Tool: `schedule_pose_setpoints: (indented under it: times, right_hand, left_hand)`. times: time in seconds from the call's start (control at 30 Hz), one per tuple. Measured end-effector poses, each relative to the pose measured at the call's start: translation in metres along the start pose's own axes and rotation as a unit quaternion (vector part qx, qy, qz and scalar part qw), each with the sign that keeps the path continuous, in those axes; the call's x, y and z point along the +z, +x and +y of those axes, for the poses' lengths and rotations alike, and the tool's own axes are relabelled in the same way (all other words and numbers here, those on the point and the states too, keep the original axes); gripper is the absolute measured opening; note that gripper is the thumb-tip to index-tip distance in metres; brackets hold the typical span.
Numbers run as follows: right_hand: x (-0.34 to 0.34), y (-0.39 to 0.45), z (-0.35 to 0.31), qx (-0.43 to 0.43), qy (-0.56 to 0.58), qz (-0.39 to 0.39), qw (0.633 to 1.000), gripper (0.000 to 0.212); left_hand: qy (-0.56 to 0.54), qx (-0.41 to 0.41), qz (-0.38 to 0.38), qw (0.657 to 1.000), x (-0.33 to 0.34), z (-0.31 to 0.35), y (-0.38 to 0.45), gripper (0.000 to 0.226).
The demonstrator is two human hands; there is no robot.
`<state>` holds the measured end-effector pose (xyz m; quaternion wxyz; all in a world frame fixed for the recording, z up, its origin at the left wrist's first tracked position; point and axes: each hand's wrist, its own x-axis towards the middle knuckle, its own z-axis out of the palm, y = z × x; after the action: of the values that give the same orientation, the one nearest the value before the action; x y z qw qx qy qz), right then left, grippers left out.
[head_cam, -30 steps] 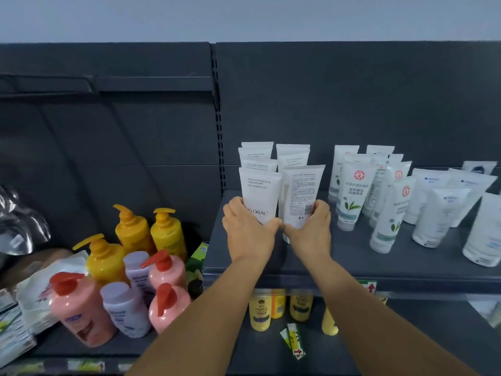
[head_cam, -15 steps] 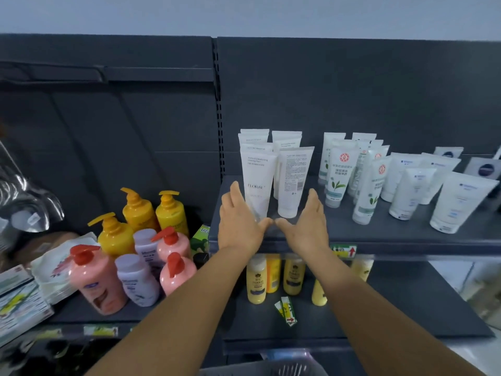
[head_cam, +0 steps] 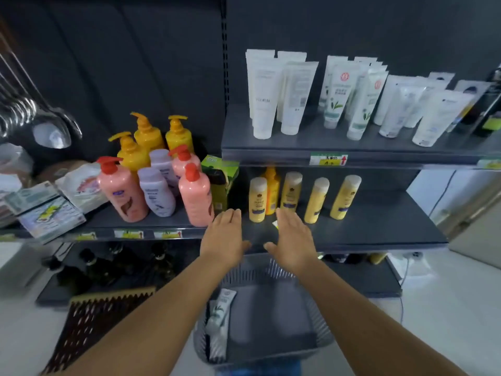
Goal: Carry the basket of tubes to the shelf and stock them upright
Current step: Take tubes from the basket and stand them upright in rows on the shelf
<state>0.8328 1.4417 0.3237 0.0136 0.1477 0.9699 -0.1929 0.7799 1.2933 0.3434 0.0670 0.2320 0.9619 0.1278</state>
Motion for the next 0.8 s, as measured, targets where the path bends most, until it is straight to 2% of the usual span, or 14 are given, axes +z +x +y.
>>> schedule_pose_setpoints:
  times: [0.13, 0.43, 0.67, 0.8]
  right_hand:
    - [0.043, -0.022, 0.007, 0.026, -0.006, -0.077, 0.997, 0.087]
    - [0.132, -0.034, 0.025, 0.053, -0.023, -0.202, 0.978, 0.088]
    - [0.193, -0.018, 0.046, 0.048, -0.026, -0.28, 0.958, 0.086]
    - [0.225, -0.004, 0.056, 0.049, -0.02, -0.297, 0.953, 0.077]
  left_hand:
    - [0.003, -0.034, -0.071, 0.997, 0.042, -0.021, -0.021, 0.084]
    - [0.006, -0.115, -0.173, 0.978, 0.134, -0.053, -0.043, 0.082]
    - [-0.013, -0.186, -0.254, 0.949, 0.203, -0.069, -0.036, 0.077]
    - [-0.031, -0.233, -0.282, 0.93, 0.242, -0.074, -0.024, 0.076]
